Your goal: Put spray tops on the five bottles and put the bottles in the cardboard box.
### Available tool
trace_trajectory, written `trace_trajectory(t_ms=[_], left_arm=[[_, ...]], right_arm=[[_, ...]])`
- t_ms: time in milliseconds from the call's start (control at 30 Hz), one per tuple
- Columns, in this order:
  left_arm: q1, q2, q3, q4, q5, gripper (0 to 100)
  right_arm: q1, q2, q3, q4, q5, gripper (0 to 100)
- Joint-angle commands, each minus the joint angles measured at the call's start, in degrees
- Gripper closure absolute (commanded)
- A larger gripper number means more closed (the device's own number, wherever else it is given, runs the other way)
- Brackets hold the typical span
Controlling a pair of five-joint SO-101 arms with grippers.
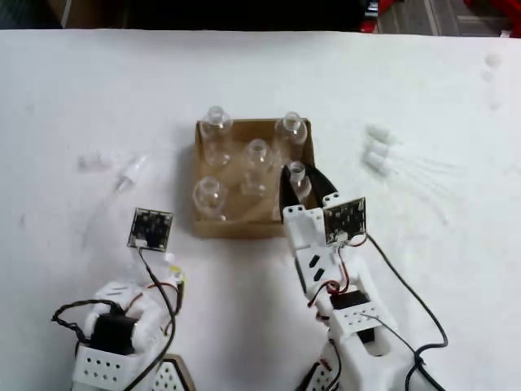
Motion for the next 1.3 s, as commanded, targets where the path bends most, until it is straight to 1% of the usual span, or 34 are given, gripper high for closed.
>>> trace_trajectory(t_ms=[0, 300, 533, 1267], left_arm=[[0.75, -0.48, 0.00, 0.35, 0.79, 97], [0.75, -0.48, 0.00, 0.35, 0.79, 97], [0.75, -0.48, 0.00, 0.35, 0.79, 97], [0.75, -0.48, 0.00, 0.35, 0.79, 97]], right_arm=[[0.22, 0.13, 0.53, -1.45, -0.44, 98.2], [4.00, 0.13, 0.62, -1.36, -0.44, 98.2], [3.38, 0.13, 0.88, 2.68, -0.44, 98.2], [3.38, 0.13, 1.14, 2.68, -0.44, 98.1]])
